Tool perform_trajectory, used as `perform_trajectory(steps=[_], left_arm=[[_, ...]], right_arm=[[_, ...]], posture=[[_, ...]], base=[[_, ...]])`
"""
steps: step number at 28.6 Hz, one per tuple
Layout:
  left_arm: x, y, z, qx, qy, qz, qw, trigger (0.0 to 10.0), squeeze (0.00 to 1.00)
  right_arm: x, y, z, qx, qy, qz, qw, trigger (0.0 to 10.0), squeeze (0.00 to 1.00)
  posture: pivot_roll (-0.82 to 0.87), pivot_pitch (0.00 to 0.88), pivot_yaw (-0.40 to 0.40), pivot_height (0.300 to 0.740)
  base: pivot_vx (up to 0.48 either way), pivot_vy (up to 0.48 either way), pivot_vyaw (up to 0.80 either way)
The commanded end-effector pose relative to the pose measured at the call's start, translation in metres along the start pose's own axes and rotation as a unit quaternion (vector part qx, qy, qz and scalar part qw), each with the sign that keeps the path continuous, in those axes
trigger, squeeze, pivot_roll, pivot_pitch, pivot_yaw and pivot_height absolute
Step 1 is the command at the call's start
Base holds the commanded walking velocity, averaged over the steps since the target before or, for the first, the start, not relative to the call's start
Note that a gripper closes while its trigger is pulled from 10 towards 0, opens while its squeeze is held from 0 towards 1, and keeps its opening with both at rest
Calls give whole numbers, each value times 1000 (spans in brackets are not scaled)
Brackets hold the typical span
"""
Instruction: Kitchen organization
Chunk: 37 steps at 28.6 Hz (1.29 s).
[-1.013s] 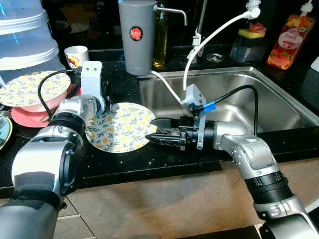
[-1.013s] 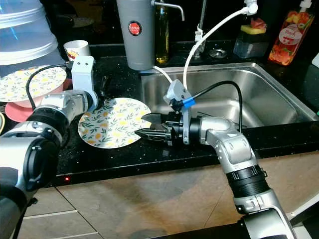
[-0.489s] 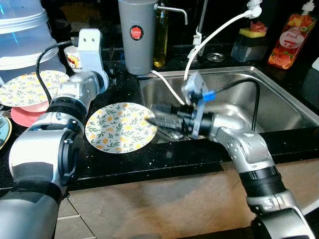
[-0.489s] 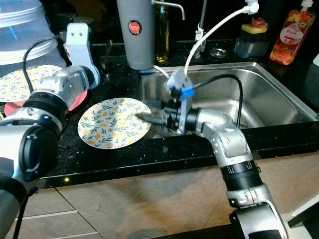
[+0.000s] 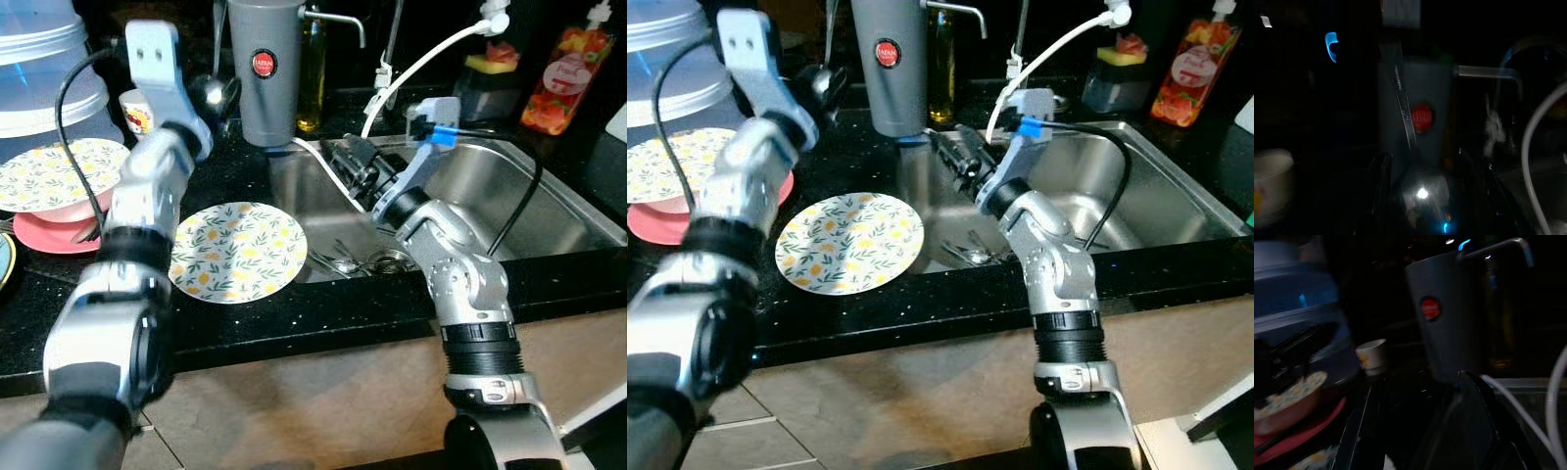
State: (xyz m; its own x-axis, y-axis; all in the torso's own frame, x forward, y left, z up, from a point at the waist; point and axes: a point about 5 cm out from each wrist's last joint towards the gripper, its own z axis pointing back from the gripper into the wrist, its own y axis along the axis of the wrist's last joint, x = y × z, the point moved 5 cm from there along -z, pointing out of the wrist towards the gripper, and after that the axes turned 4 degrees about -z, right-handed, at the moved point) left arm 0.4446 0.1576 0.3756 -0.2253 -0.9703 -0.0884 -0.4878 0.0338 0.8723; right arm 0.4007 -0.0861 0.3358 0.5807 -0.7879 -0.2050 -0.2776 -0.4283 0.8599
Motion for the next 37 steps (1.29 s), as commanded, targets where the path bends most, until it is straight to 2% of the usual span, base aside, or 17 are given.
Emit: perform_trajectory(steps=[1, 2, 6, 7, 9, 14, 16, 18, 19, 23, 24, 25, 26, 31, 32, 33, 37], left_arm=[[5, 16, 0, 32, -10, -14, 999, 0, 43], [8, 19, 3, 45, -18, -18, 999, 0, 75], [15, 22, 15, 65, -45, -17, 997, 0, 67], [19, 21, 24, 72, -57, -5, 996, 0, 63], [23, 20, 31, 76, -73, 6, 994, 0, 55], [27, 17, 40, 71, -93, 15, 993, 0, 59], [31, 15, 47, 63, -110, 22, 992, 0, 43], [35, 16, 55, 60, -131, 40, 989, 0, 31], [40, 17, 61, 59, -150, 53, 986, 0, 27], [47, 19, 70, 56, -178, 67, 980, 0, 16], [49, 20, 72, 55, -186, 71, 978, 0, 0], [49, 20, 72, 55, -186, 71, 978, 0, 0], [53, 22, 75, 55, -203, 73, 975, 0, 0], [60, 26, 81, 47, -226, 88, 969, 0, 0], [61, 25, 83, 44, -229, 88, 968, 0, 0], [62, 24, 85, 41, -233, 88, 968, 0, 0], [66, 22, 92, 27, -242, 93, 965, 0, 0]], right_arm=[[0, 9, -1, 22, -9, -4, 1000, 10000, 0], [1, 10, -1, 28, -17, -6, 999, 10000, 0], [6, 11, 0, 38, -39, -23, 998, 10000, 0], [4, 12, 1, 44, -41, -58, 997, 10000, 1000], [1, 11, 3, 48, -36, -95, 994, 10000, 1000], [-9, 8, 3, 45, -21, -117, 992, 10000, 1000], [-18, 9, 2, 45, -3, -146, 988, 10000, 1000], [-33, 12, 0, 38, 40, -182, 982, 10000, 1000], [-45, 14, 0, 33, 72, -204, 976, 10000, 0], [-56, 16, 1, 27, 99, -209, 972, 10000, 0], [-58, 17, 1, 29, 103, -220, 970, 10000, 490], [-58, 17, 1, 29, 103, -220, 970, 10000, 490], [-62, 20, 1, 34, 112, -246, 962, 10000, 1000], [-70, 21, 2, 23, 131, -251, 959, 10000, 1000], [-72, 22, 2, 21, 135, -253, 958, 10000, 659], [-73, 22, 2, 20, 139, -256, 956, 10000, 0], [-82, 25, 5, 15, 164, -265, 950, 10000, 0]], posture=[[-20, 100, -7, 740], [-20, 99, -6, 740], [-23, 100, -7, 740], [-28, 106, -9, 740], [-29, 106, -9, 740], [-29, 106, -9, 740], [-28, 107, -11, 740], [-24, 107, -14, 740], [-23, 106, -14, 740], [-23, 103, -16, 740], [-21, 100, -18, 740], [-21, 100, -18, 740], [-20, 95, -22, 740], [-17, 90, -28, 740], [-16, 86, -29, 740], [-15, 85, -29, 740], [-14, 82, -31, 740]], base=[[0, 0, 0], [0, 0, 0], [0, 0, 0], [0, 0, 0], [0, 0, 0], [0, 0, 0], [0, 0, 0], [0, 0, 0], [0, 0, 0], [0, 0, 0], [0, 0, 0], [0, 0, 0], [0, 0, 0], [0, 0, 0], [0, 0, 0], [0, 0, 0], [0, 0, 0]])
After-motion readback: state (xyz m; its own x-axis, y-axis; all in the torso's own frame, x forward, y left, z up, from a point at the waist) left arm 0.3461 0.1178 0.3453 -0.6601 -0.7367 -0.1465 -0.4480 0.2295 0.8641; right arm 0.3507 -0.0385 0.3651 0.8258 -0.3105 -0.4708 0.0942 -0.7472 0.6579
